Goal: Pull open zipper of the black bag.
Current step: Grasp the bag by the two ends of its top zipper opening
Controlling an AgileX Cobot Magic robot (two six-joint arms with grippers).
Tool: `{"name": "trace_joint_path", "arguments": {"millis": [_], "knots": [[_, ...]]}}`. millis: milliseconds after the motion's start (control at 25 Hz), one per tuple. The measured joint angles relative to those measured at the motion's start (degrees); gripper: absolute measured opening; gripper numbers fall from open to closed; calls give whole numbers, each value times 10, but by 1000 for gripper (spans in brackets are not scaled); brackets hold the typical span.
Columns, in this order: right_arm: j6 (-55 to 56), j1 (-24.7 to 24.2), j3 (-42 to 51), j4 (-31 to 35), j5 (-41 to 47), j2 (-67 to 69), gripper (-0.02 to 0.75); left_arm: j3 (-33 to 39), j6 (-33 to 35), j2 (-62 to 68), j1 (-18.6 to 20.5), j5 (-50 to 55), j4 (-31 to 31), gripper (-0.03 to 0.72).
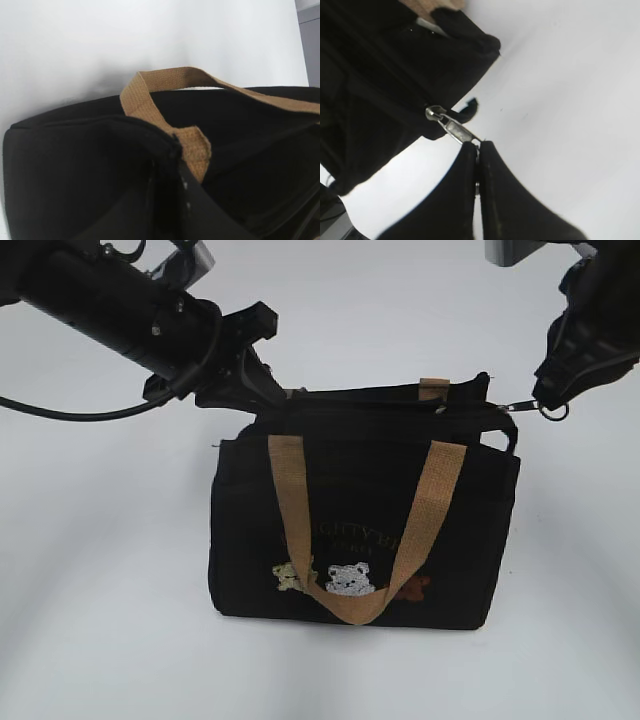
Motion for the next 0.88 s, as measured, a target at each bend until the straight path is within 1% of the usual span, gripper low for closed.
{"name": "trace_joint_path", "arguments": {"millis": [200, 320, 440, 520, 560, 640, 680, 720, 760, 800, 840, 880], "knots": [[20, -35, 0, 1, 25, 0, -1, 0, 0, 0, 0, 0, 0, 36], [29, -47, 0, 10, 30, 0, -1, 0, 0, 0, 0, 0, 0, 36], [30, -48, 0, 38, 32, 0, 1, 0, 0, 0, 0, 0, 3, 36], [31, -48, 0, 67, 39, -1, 33, 0, 0, -3, 0, 2, 7, 38], [32, -48, 0, 78, 44, -1, 67, 0, 0, -7, 0, 6, 15, 52], [46, -48, 0, 91, 61, -1, 196, 0, 0, -25, 0, 13, 37, 116], [60, -48, 0, 95, 68, -1, 274, 0, 0, -40, 0, 20, 54, 172], [76, -48, 0, 97, 71, -1, 347, 0, 0, -58, 0, 28, 77, 249], [87, -48, 0, 97, 73, -1, 400, 0, 0, -75, 0, 37, 93, 305], [98, -48, 0, 98, 75, -2, 447, 0, 0, -95, 0, 53, 109, 353], [107, -48, 0, 98, 76, -5, 475, -1, -2, -113, 0, 70, 127, 395], [111, -48, 2, 98, 77, -12, 493, -1, -8, -138, 0, 89, 145, 420]]}}
